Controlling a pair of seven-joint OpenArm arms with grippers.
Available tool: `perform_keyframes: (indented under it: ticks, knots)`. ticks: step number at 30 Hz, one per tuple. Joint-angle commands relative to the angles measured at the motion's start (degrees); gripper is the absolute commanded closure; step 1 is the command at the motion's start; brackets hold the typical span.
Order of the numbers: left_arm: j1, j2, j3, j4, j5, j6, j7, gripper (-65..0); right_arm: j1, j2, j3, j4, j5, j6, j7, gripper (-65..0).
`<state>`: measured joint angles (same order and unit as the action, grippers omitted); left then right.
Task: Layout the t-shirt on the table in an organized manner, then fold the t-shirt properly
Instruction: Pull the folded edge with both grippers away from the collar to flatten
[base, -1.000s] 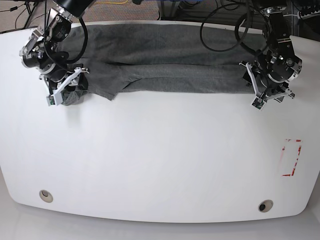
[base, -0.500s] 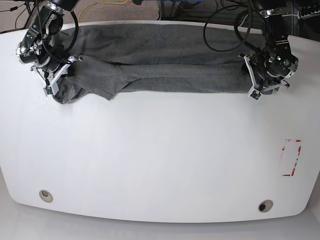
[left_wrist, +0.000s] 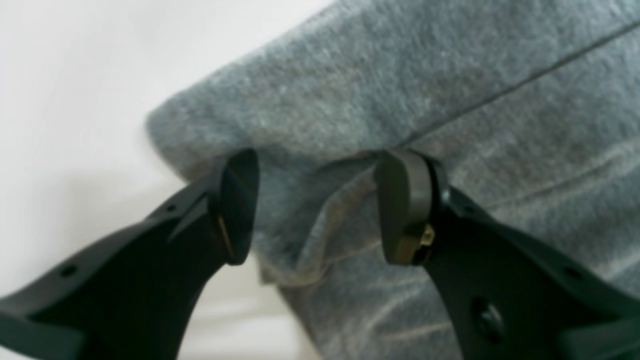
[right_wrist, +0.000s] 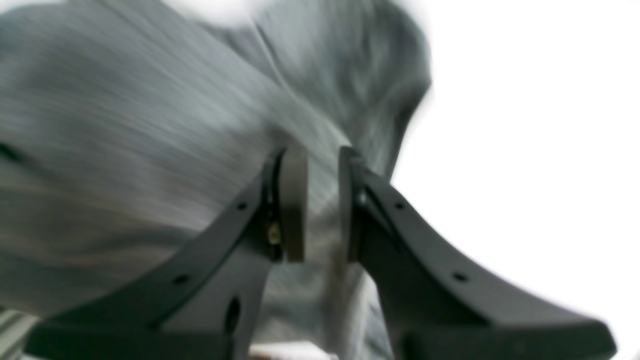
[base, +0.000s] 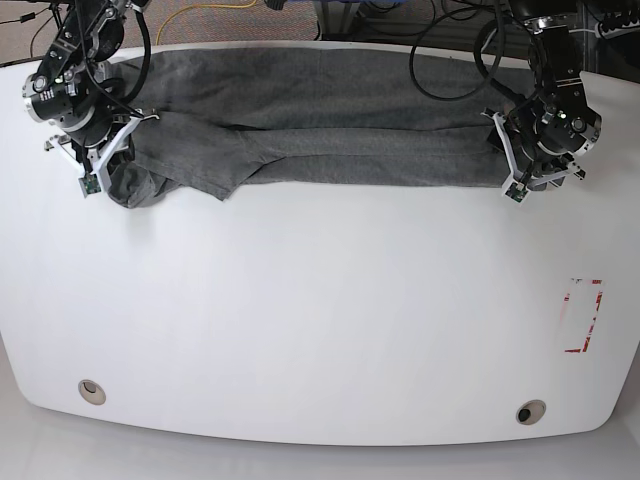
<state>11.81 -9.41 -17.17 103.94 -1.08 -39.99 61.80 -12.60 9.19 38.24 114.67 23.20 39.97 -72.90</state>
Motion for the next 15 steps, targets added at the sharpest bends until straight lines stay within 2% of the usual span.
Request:
perform_keyframes:
  ticks: [1, 4, 6, 10, 15]
  knots:
    - [0.36, -0.48, -0.11, 2.74, -0.19, -0.01, -0.57, -34.4, 0.51, 0.08, 0.75, 0.98, 5.50, 0.03, -1.60, -10.1]
    - [0.36, -0.48, -0.11, 2.65, -0.10, -0.01, -0.57, -34.4, 0.51, -0.18, 0.84, 0.89, 10.25, 0.03, -1.87, -10.1]
    - [0.36, -0.48, -0.11, 2.56, -0.10, -0.01, -0.57, -34.4, 0.42, -0.27, 0.05, 0.27, 10.86, 0.03, -1.78, -10.1]
    - [0.54, -0.48, -0.11, 2.48, -0.10, -0.01, -0.57, -34.4, -0.01, -1.50, -2.33, -4.30, 10.25, 0.03, 0.95, -9.8]
    - [0.54, -0.39, -0.11, -0.16, -0.10, -0.01, -0.75, -34.4, -0.19, -1.50, -5.32, -10.01, 5.15, 0.03, 5.70, -9.7]
